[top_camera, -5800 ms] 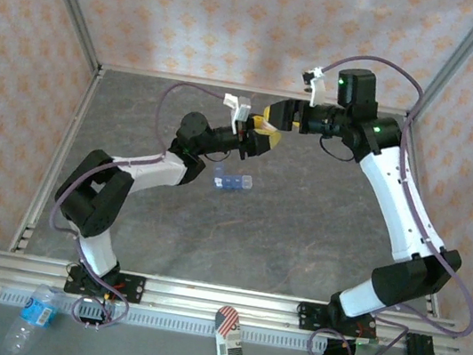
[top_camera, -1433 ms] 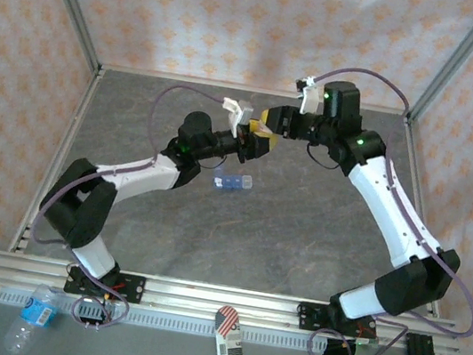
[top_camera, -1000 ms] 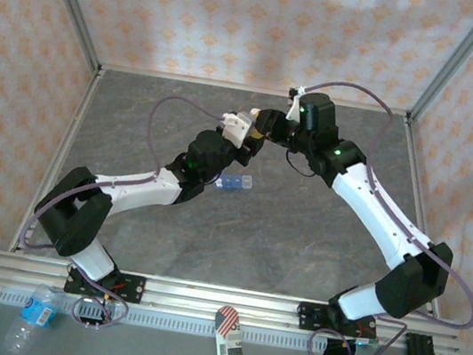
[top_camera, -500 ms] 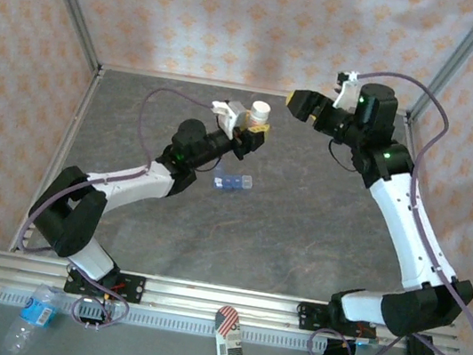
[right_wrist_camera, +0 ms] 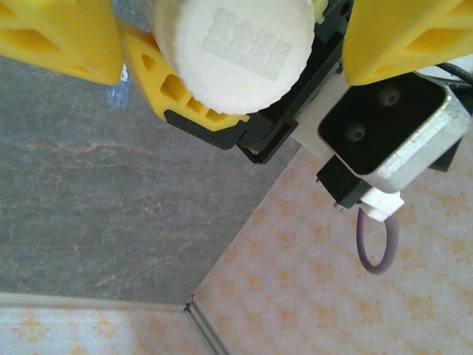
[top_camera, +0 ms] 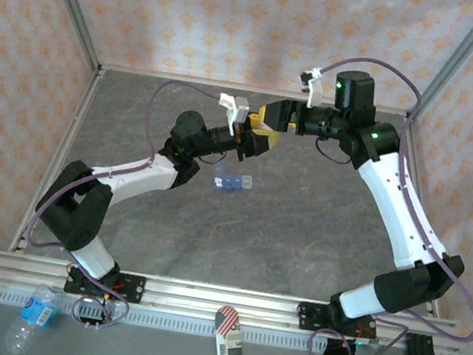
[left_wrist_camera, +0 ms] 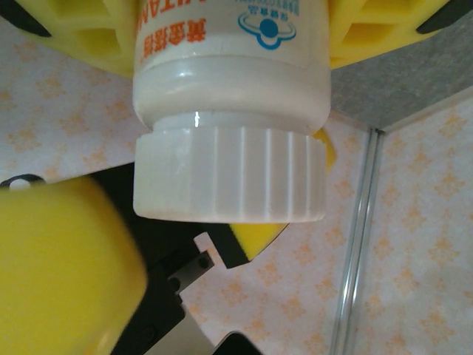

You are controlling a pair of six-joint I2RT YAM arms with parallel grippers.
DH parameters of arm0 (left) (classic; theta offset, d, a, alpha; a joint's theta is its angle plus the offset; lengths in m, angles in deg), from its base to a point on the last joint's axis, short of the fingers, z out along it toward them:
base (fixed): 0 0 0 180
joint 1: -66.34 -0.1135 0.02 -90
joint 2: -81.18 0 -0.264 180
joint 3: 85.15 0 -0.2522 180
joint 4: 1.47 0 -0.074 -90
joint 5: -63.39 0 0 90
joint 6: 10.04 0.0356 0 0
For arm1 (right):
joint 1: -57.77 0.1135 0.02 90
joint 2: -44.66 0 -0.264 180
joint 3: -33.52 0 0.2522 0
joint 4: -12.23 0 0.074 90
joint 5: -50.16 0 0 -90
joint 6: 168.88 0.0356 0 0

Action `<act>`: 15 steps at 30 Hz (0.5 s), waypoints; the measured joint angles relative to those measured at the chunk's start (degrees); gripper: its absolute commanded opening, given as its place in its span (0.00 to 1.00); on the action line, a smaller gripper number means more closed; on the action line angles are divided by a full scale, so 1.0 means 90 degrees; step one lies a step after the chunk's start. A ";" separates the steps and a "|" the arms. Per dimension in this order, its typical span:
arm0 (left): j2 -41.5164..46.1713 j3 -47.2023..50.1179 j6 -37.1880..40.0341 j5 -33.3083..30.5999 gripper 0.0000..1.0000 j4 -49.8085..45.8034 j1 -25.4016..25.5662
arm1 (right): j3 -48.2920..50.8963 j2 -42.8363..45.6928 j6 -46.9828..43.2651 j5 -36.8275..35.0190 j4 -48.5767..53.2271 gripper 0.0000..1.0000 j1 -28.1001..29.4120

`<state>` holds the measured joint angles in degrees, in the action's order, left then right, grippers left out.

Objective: Sort the pills into containers

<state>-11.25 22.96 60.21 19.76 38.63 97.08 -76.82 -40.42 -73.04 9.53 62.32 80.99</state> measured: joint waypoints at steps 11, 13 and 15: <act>0.0000 -0.0002 -0.0209 0.0180 0.00 -0.0027 0.0000 | 0.0002 -0.0036 -0.0180 -0.0104 0.0058 0.34 0.0058; 0.0000 -0.0002 -0.0262 0.0177 0.00 -0.0061 0.0000 | 0.0017 -0.0036 -0.0202 -0.0175 0.0051 0.29 0.0070; 0.0000 -0.0002 -0.0291 0.0153 0.00 -0.0129 -0.0007 | 0.0085 -0.0029 -0.0170 -0.0304 -0.0036 0.21 0.0104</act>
<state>-11.25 22.94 57.59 21.14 37.47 97.01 -76.05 -40.68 -74.57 6.80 62.00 81.93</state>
